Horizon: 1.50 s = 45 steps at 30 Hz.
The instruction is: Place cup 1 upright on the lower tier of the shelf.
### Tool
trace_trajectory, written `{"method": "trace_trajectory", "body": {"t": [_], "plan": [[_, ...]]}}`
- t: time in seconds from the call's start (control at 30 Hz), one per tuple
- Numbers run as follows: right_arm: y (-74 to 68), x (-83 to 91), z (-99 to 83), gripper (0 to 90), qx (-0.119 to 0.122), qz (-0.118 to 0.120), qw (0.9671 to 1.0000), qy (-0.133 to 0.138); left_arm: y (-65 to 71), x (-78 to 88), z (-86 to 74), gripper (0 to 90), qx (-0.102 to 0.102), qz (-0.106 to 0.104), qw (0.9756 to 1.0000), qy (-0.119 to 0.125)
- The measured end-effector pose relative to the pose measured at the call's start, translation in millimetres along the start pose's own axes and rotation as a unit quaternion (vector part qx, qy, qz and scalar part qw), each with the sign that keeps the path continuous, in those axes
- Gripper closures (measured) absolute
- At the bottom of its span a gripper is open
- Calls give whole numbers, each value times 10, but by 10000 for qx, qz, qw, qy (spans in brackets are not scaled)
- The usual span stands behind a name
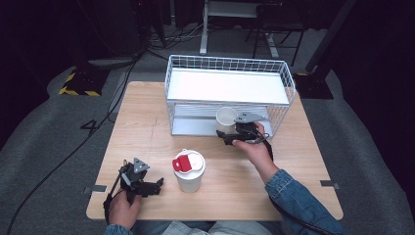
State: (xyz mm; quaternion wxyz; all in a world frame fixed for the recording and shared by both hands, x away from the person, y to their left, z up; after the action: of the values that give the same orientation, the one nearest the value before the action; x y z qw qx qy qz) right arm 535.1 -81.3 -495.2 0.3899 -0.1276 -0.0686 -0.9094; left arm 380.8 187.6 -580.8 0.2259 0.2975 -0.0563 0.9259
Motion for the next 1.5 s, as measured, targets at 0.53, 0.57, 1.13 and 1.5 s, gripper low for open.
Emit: {"method": "trace_trajectory", "body": {"t": [0.53, 0.57, 1.13, 1.5], "plan": [[329, -189, -125, 233, -191, -531, 9984, 3, -1, 0, 0, 0, -4, 1, 10000, 0], [347, -202, -133, 233, -195, -558, 9983, 8, 0, 0, 0, 0, -3, 1, 10000, 0], [513, -352, -295, 232, -329, -797, 9962, -107, 0, 0, 0, 0, -3, 1, 10000, 0], [495, -388, -295, 206, -343, -657, 9972, -117, -1, 0, 0, 0, -5, 1, 10000, -1]]}}
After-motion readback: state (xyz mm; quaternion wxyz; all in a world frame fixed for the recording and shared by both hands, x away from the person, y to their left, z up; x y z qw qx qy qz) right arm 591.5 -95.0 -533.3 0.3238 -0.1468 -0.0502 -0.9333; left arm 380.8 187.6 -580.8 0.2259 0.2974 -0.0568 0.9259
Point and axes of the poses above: each handheld gripper's, and its own axes: x roughly backward along the jaws, z roughly out of its top, y roughly to its right, the point moved 10 cm from there along -x, roughly forward along the jaws, and after that the axes turned 13 degrees about y, right-handed, at the moved point
